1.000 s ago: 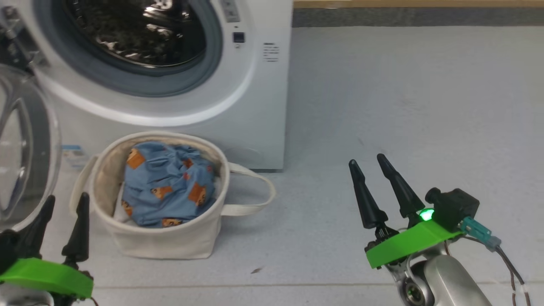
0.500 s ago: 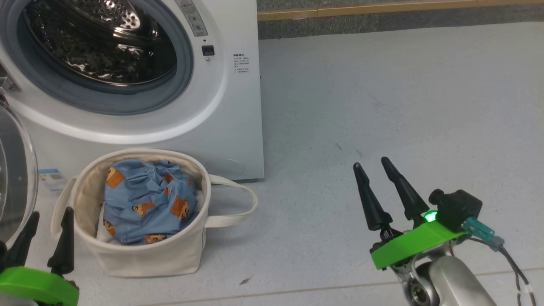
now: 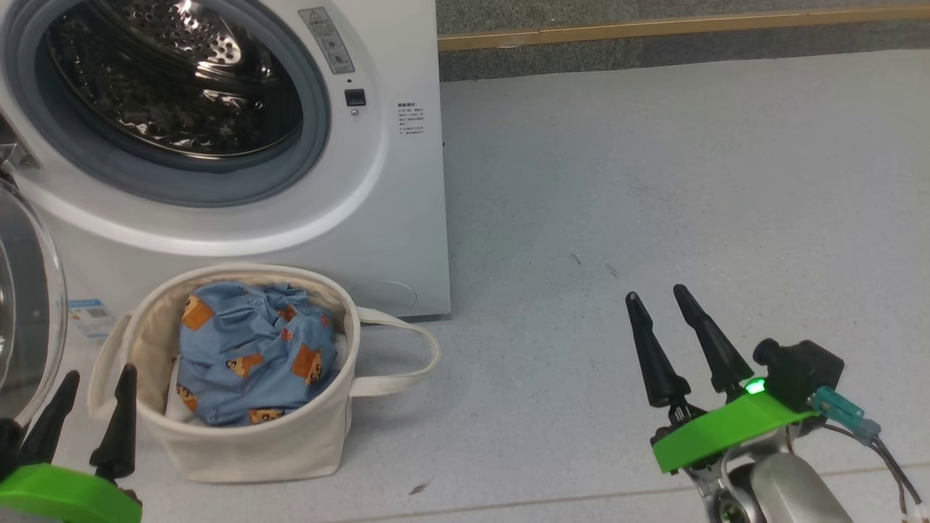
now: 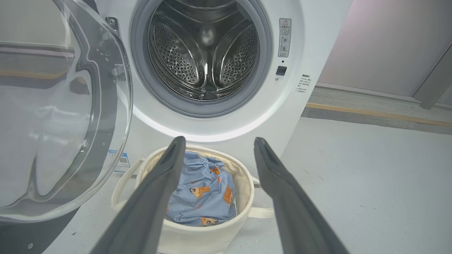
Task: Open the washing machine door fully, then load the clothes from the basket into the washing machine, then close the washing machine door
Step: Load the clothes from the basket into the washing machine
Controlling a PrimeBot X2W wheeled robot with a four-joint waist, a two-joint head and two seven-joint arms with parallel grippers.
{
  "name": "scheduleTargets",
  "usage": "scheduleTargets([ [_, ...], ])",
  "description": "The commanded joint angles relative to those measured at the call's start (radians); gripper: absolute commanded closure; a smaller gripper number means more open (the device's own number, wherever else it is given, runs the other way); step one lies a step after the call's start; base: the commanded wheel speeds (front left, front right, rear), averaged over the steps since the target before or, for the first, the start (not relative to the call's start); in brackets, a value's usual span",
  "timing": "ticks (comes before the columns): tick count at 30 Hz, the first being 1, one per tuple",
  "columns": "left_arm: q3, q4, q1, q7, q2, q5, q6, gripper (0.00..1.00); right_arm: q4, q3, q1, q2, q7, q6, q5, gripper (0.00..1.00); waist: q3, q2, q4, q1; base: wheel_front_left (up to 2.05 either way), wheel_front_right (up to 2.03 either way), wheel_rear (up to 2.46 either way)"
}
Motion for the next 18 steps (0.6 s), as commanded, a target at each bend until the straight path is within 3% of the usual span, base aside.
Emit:
scheduleTargets([
  [1, 0.048, -0.036, -0.037, -0.009, 0.049, -0.010, -0.002, 0.00, -0.036, 0.010, -0.017, -0.004, 0.001, 0.001, 0.007, 0.00, -0.001, -0.0001, -0.001, 0.0000, 0.00, 0.00, 0.00],
  [18, 0.029, -0.047, -0.035, -0.002, 0.078, -0.003, 0.000, 0.00, -0.044, 0.001, -0.012, 0.009, 0.006, 0.001, 0.000, 0.00, 0.004, -0.0001, 0.006, 0.0000, 0.00, 0.00, 0.00],
])
